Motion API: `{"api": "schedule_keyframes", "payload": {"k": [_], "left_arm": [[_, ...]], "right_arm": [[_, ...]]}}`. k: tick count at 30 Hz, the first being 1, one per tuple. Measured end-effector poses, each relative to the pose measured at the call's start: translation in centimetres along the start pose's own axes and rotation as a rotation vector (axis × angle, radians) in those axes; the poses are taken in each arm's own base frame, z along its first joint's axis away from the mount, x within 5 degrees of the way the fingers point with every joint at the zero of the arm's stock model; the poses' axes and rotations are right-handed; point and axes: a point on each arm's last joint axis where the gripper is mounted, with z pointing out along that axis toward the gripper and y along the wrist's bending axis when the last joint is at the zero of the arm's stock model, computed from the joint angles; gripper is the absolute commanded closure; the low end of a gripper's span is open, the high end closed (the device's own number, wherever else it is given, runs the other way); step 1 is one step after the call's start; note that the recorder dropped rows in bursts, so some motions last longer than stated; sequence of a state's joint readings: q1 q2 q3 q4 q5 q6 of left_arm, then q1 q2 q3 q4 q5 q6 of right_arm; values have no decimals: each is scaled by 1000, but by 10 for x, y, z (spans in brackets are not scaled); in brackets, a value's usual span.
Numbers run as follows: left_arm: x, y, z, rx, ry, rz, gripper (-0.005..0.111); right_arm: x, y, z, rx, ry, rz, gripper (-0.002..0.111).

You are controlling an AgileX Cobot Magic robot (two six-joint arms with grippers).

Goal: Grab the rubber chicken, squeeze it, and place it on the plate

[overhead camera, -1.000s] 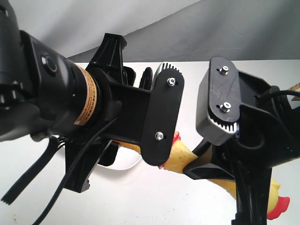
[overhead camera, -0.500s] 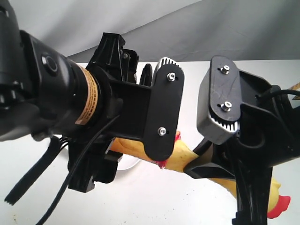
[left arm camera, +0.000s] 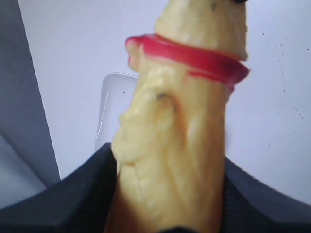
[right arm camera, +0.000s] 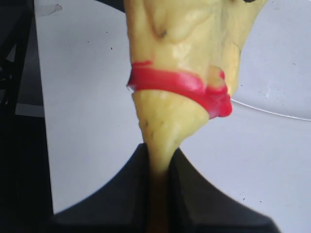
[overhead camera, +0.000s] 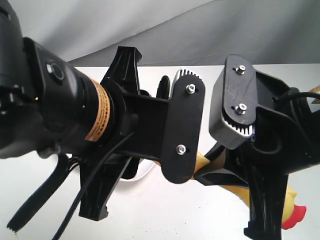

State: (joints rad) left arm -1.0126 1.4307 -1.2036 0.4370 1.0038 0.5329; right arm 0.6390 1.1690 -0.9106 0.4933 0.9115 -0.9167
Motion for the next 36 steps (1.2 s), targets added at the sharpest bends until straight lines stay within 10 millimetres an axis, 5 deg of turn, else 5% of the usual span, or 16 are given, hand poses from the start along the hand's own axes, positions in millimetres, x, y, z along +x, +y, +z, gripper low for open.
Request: {"api": "schedule_keyframes", "payload": {"k": [6,9,11,15,19,26,29,34,36], "left_arm": [[0,0,0,4,0,5,105],[0,0,0,4,0,7,95],[0,0,0,5,-1,23,81],[0,-1,0,6,-2,63,25],[1,0,0,-1,10,56,8],[2,3,0,-28,26,28,13],[3,3,0,-28,28,19,38],[2,3,0,-29,24,3,107],[2,3,0,-28,26,3,105]], "right_arm": [[0,0,0,2,-3,1,108],[0,0,0,2,-3,1,108],[0,0,0,4,-5,2,108],[0,0,0,4,-5,2,108],[0,0,0,-2,2,0,108],[1,1,0,-7,6,0,108],[1,1,0,-7,6,0,108],[1,1,0,-7,6,0,108],[1,1,0,-7,6,0,108]]}}
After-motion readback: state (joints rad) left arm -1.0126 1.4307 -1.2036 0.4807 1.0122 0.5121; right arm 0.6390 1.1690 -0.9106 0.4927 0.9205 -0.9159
